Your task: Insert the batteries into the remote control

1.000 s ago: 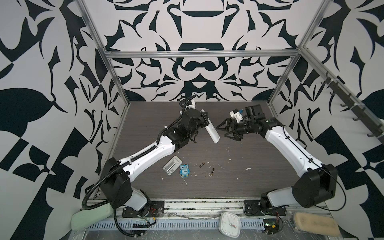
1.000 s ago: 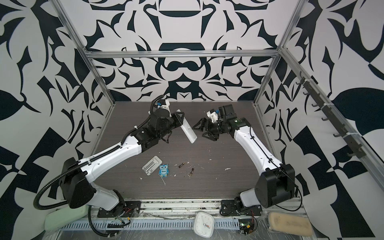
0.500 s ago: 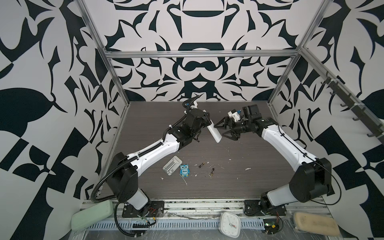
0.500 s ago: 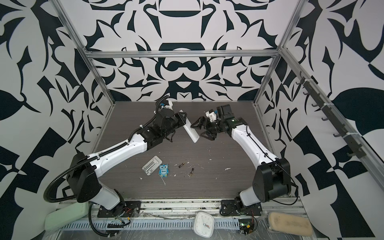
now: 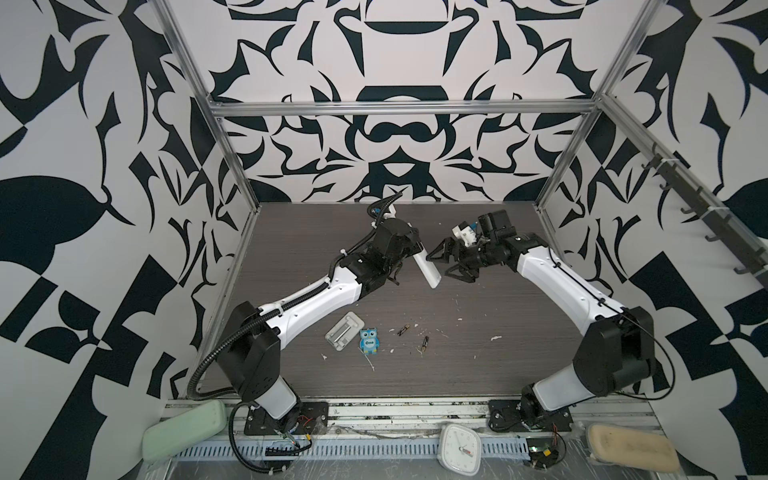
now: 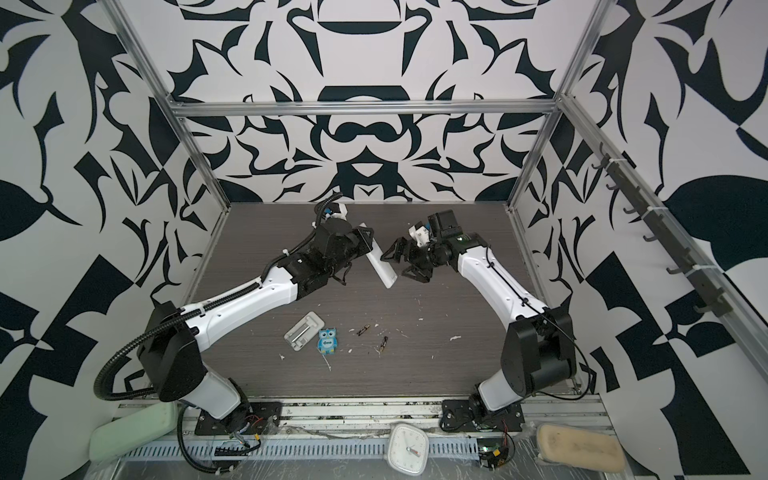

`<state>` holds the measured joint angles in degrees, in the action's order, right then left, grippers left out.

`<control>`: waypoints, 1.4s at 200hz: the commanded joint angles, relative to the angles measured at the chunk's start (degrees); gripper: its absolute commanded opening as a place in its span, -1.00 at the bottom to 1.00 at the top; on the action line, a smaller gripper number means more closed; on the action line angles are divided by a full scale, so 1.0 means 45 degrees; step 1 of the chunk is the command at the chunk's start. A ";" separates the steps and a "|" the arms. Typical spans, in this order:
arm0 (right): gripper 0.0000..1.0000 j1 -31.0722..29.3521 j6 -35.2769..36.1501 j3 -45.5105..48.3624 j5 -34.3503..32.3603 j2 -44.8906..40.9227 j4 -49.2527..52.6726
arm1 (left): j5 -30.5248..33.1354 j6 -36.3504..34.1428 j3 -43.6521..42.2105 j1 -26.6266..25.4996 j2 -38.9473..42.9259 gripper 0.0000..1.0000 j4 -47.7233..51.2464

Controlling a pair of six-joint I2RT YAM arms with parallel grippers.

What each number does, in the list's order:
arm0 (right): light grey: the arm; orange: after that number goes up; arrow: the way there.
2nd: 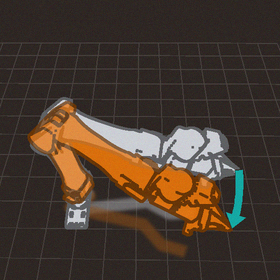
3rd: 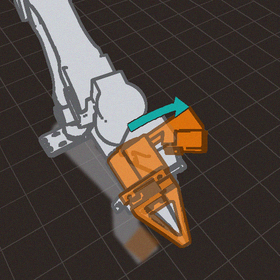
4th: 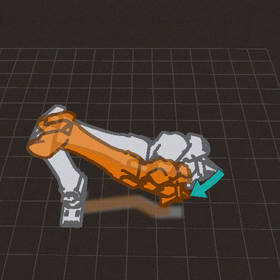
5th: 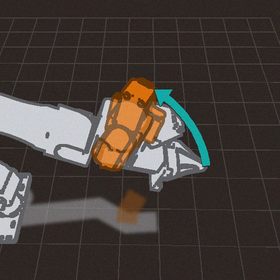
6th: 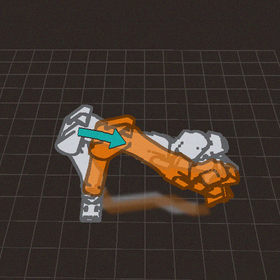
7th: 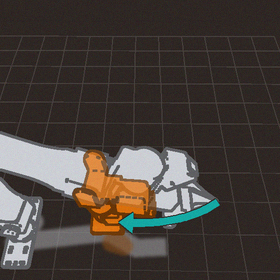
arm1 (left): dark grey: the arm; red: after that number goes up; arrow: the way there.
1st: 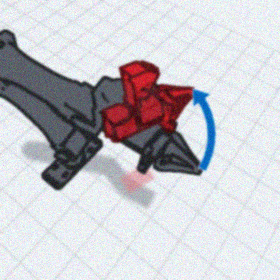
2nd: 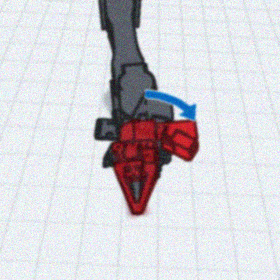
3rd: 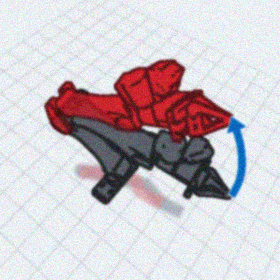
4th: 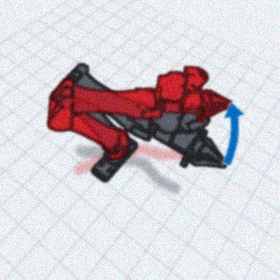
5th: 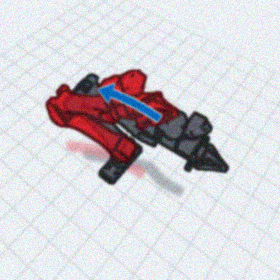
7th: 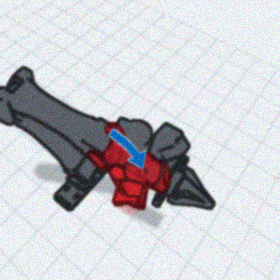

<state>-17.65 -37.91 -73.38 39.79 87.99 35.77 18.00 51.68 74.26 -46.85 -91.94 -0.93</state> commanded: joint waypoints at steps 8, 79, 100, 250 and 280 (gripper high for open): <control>0.83 -0.0170 0.0997 -0.0391 -0.1514 0.0121 0.1253 | -0.0128 -0.0060 0.0881 -0.0058 0.0038 -1.00 -0.0503; 0.78 -0.0155 0.1480 -0.0640 -0.2404 0.0070 0.1814 | 0.0241 -0.0396 0.0861 -0.0077 0.0152 -1.00 -0.0077; 0.72 -0.0160 0.1692 -0.0694 -0.2652 -0.0038 0.2039 | 0.0320 -0.0465 0.0875 -0.0096 0.0120 -1.00 0.0025; 0.65 -0.0171 0.2153 -0.0897 -0.3454 -0.0448 0.2751 | 0.0626 -0.0836 0.0980 -0.0370 0.0082 -1.00 0.0385; 0.65 -0.0176 0.2174 -0.0947 -0.3413 -0.0504 0.2743 | 0.0635 -0.0840 0.0981 -0.0390 0.0120 -1.00 0.0366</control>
<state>-19.00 -29.41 -76.88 29.54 86.54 44.40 19.18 47.94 75.44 -48.62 -92.68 2.74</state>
